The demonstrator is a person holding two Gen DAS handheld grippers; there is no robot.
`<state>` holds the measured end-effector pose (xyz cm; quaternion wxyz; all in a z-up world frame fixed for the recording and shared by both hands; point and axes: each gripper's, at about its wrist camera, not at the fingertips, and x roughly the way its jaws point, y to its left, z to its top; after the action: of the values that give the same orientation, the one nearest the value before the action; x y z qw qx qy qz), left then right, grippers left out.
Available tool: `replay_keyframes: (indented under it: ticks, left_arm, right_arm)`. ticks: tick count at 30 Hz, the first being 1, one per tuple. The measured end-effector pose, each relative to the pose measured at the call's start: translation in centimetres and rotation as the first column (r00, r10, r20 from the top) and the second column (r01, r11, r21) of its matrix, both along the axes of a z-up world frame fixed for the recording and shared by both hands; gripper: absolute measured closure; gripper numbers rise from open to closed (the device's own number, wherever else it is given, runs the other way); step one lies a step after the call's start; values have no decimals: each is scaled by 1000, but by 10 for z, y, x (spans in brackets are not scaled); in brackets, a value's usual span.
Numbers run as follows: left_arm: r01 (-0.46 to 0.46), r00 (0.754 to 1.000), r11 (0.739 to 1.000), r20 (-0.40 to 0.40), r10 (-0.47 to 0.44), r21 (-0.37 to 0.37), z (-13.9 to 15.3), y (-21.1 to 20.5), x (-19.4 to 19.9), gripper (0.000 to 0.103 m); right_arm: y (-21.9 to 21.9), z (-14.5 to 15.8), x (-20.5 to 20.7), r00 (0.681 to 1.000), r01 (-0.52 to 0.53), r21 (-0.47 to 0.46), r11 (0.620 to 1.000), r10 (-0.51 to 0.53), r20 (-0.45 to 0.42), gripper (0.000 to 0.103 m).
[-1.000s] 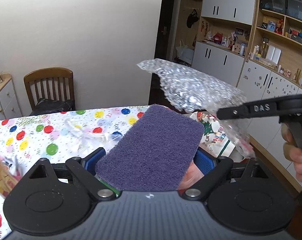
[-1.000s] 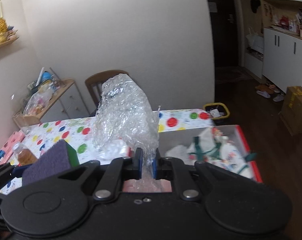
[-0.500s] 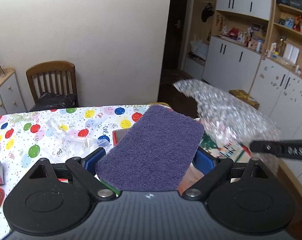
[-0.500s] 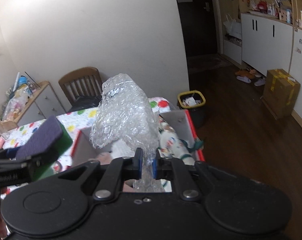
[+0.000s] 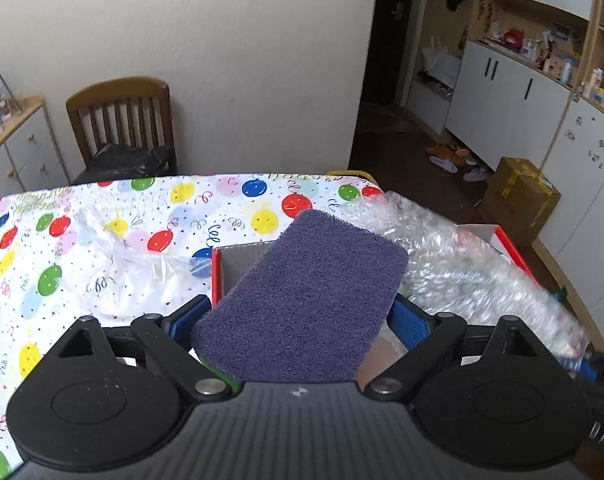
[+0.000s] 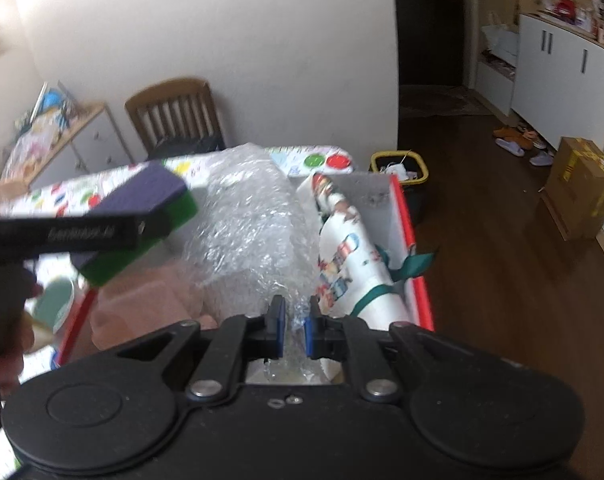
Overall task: Organize soft objects
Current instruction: 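Lower the sponge into the box with the left gripper while the right gripper releases the bubble wrap inside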
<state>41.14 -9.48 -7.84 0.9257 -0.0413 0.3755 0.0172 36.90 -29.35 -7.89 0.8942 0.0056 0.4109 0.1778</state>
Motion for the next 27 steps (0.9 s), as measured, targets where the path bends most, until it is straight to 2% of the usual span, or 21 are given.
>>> replay_keyframes:
  ticks: [6,11,18,23,27]
  left_arm:
    - [12,1000,1000,-24,-11,19,-14,-6,13,8]
    - [52,997,998,-67,-49,46,-23,-15,22,8]
    - [83,987,996,-144,-76,41,-37,-19,29,9]
    - [95,981,994,-175,-83,62,-42,-25,28,9]
    - [100,981,993,-172,-88,62,-41,-25,24,9]
  right_arm:
    - [9,-15,8,999,-23,-46,999,22,-30,95]
    - [12,-18,12,998,-43,-49,998,40,-48,94]
    - [4,-20,13,996,-45,-27,999,43,-72,93]
    - [-1,-17,11,996,-53,-20,998,51,-70,84]
    - [-4,-17,10,995,-57,-18,998,55,-77,81]
